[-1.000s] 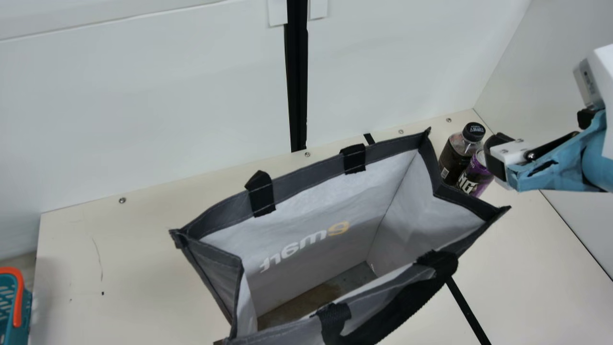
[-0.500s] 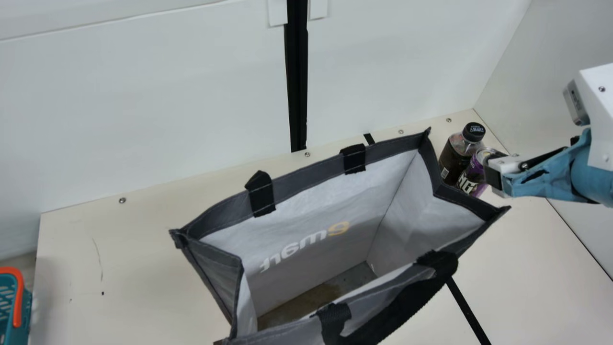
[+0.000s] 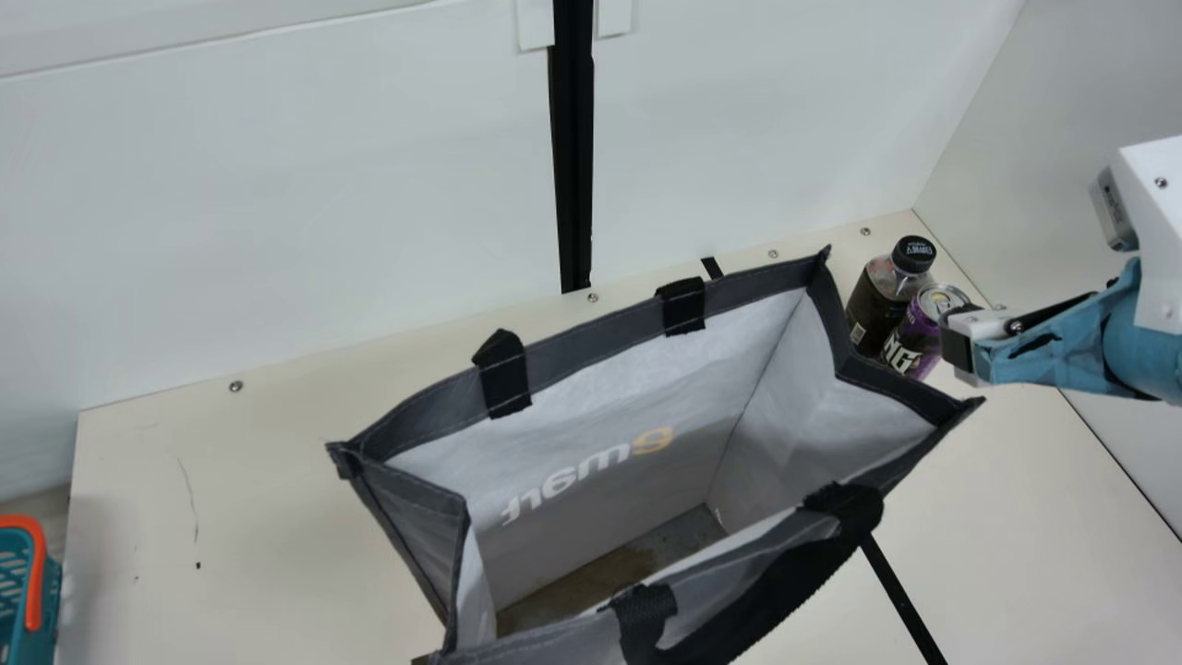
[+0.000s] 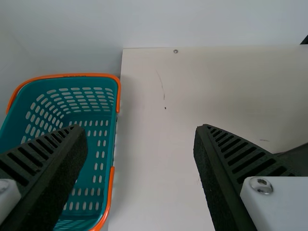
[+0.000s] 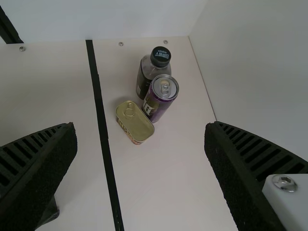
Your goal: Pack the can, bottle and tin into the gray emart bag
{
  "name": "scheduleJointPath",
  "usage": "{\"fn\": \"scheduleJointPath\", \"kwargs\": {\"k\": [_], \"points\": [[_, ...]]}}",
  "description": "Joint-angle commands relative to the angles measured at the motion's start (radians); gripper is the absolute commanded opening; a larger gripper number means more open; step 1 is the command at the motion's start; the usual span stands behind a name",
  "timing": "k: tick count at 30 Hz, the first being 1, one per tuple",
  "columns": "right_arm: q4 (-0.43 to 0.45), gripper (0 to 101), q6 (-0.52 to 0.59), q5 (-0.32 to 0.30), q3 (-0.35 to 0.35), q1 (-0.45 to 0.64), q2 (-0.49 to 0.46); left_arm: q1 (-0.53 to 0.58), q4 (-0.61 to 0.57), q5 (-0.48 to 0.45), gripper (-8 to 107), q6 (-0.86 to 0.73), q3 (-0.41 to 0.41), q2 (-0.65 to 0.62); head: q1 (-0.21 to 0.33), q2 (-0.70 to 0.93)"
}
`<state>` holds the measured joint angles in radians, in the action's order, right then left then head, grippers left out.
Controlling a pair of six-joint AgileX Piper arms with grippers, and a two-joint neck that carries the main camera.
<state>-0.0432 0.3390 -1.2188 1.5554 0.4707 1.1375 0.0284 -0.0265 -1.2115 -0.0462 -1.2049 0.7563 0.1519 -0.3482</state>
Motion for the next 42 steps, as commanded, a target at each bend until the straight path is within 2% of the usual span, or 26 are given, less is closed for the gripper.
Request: {"fn": "scheduleJointPath", "kwargs": {"k": [1, 27, 34, 42], "points": [[0.0, 91, 0.0, 0.0, 0.0, 0.0, 0.0, 0.0, 0.0, 0.0, 90, 0.0, 0.0, 0.0, 0.023, -0.001], [0.0, 91, 0.0, 0.0, 0.0, 0.0, 0.0, 0.009, 0.002, 0.008, 90, 0.0, -0.005, 0.008, 0.023, -0.001], [0.0, 91, 0.0, 0.0, 0.0, 0.0, 0.0, 0.048, 0.012, 0.037, 90, 0.002, -0.042, 0.053, 0.023, -0.001], [0.0, 91, 0.0, 0.0, 0.0, 0.0, 0.0, 0.142, 0.066, 0.063, 90, 0.041, -0.116, 0.125, 0.023, -0.001]]}}
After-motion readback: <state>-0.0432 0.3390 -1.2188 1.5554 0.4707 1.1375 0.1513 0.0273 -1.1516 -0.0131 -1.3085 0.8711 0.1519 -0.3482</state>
